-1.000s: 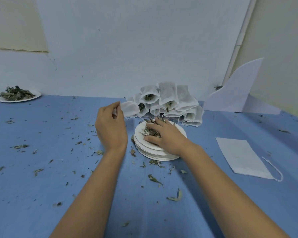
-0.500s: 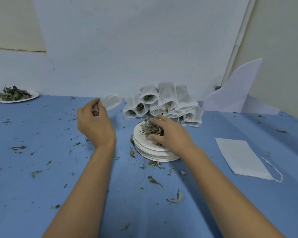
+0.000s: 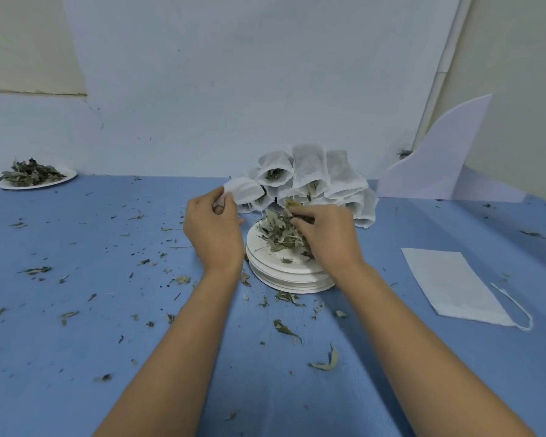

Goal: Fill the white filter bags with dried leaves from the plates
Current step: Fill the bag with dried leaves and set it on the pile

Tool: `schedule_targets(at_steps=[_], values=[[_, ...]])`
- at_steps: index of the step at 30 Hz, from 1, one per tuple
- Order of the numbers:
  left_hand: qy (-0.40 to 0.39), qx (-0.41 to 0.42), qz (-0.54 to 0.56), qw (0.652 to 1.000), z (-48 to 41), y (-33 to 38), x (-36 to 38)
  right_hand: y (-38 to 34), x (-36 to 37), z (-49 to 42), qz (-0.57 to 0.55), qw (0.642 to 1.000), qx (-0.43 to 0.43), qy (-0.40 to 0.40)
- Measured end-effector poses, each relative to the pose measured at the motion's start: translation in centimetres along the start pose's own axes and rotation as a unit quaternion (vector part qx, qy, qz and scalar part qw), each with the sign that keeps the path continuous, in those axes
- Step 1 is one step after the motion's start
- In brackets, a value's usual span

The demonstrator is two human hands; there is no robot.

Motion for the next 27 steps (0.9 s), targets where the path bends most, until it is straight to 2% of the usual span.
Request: schedule_targets(at_steps=[3, 7, 12, 18, 24, 27], values=[[-0.017, -0.016, 0.007, 1.0, 0.5, -0.3, 0.6, 0.2, -1.4, -0.2, -0.1, 0.992, 0.035, 0.066], [-0.04, -0.001, -0.02, 0.999, 1.0, 0.2, 1.3, 1.1, -2.3, -0.4, -0.246, 0.953, 0.104, 0.142], [-0.056, 0.003, -0.062, 0.996, 1.7, 0.3, 1.8, 2.4, -2.8, -0.3, -0.329, 0.91, 0.155, 0.201], [-0.069, 0.001, -0.088, 0.994, 2.9, 1.2, 2.5, 0.8, -1.7, -0.2, -0.354, 0.912, 0.11, 0.176], [-0.071, -0.084, -0.073, 0.991, 2.6, 0.3, 2.7, 0.2, -1.7, -0.2, -0.394, 0.898, 0.086, 0.179], [-0.069, -0.103, -0.067, 0.99, 2.4, -0.1, 2.6, -0.4, -1.1, -0.5, -0.401, 0.905, 0.074, 0.124]])
Point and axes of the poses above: each hand's wrist, its own z-axis away from the middle knuckle, its own x-axis out of the palm, y = z × x, the point moved 8 cm from there along -z, towards the middle knuckle, and after that the axes turned 4 degrees about -x, right-handed, at the moved point
